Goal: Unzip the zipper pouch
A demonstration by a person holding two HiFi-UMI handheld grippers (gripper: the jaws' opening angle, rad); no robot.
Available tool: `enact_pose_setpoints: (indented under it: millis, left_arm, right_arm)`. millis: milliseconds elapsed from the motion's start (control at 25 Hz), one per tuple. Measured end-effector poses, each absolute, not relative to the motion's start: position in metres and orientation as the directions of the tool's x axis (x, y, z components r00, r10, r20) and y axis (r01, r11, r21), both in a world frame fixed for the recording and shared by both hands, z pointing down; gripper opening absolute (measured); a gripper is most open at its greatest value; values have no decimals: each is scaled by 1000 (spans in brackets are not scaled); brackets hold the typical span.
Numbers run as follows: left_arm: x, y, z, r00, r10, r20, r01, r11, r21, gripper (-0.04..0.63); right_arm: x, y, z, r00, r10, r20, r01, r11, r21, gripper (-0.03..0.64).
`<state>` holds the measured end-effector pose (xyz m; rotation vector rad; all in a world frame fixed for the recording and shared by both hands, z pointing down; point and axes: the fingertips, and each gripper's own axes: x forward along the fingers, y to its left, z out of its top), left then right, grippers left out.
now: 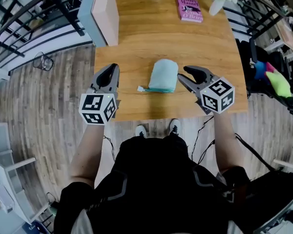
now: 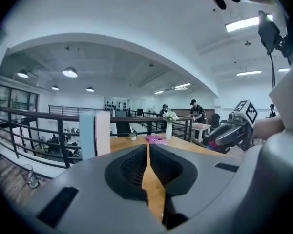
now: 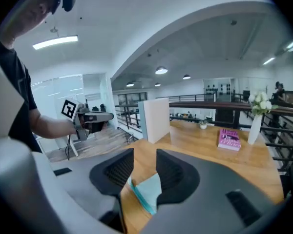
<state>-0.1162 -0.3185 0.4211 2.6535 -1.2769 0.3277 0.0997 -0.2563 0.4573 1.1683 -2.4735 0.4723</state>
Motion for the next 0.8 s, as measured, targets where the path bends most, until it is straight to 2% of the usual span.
enact_pose_setpoints:
  millis: [80, 160, 320, 520, 800]
  left_arm:
    - [-125, -321, 398, 592, -779, 206, -800, -598, 42, 34]
    - [-129, -322, 379, 603, -782, 159, -794, -607, 29, 34]
    - [-132, -318, 354, 638, -757, 138, -767, -640, 39, 32]
    - [-138, -309, 329, 656, -745, 121, -755, -646, 117, 31]
    - [-136, -294, 303, 641, -758, 122, -767, -632, 110, 29]
  right_arm:
    - [100, -255, 428, -557, -730, 396, -822, 554, -136, 111]
    - [104, -253, 401, -505, -795, 336, -861, 490, -135, 103]
    - [105, -242, 359, -414, -866, 281, -910, 403, -100, 69]
    - [96, -226, 316, -363, -898, 247, -926, 378, 12, 11]
    - [101, -223, 277, -327, -925, 192, -932, 349, 96, 9]
